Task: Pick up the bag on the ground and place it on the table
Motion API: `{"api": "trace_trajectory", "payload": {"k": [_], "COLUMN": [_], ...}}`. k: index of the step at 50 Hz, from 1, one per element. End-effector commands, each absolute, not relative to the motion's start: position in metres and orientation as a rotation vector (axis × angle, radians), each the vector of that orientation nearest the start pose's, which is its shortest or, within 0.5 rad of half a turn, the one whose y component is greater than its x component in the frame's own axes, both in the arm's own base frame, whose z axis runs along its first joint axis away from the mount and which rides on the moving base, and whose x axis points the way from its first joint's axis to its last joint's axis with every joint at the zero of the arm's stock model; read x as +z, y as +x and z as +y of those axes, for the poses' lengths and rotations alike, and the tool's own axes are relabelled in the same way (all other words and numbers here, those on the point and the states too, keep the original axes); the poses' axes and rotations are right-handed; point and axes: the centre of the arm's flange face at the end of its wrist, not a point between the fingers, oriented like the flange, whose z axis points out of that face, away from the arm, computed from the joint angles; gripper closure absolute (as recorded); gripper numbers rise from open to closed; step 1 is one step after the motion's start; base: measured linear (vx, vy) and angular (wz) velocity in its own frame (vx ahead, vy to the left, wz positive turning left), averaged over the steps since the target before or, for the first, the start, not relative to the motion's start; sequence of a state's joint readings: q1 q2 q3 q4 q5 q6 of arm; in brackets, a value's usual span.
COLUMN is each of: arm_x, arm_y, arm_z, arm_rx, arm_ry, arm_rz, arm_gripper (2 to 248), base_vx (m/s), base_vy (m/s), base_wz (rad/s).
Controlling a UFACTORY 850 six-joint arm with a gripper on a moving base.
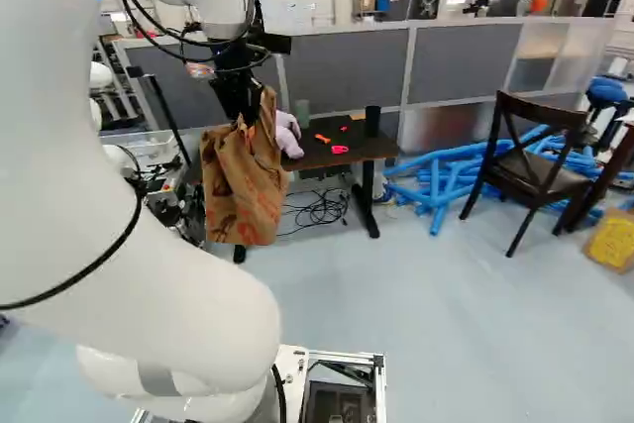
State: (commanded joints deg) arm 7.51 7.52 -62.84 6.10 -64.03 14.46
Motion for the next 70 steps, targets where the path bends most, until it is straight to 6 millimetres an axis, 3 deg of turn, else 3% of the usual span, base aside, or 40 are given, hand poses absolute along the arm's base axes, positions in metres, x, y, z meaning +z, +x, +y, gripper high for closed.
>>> {"api": "trace_trajectory", "payload": {"k": [27, 70], "arm_x": [0.6597, 0.6597], "arm_y": [0.406, 0.406], "arm_z": [0.0622, 0.0622], "arm_rx": [-0.136, -0.136], "arm_ry": [-3.011, -3.011], "arm_rz": [0.246, 0.246], "arm_gripper": [229, 229], "base_vx": [0.113, 0.151], "base_vy": [0.055, 0.005], "base_wz": [0.244, 0.006]}}
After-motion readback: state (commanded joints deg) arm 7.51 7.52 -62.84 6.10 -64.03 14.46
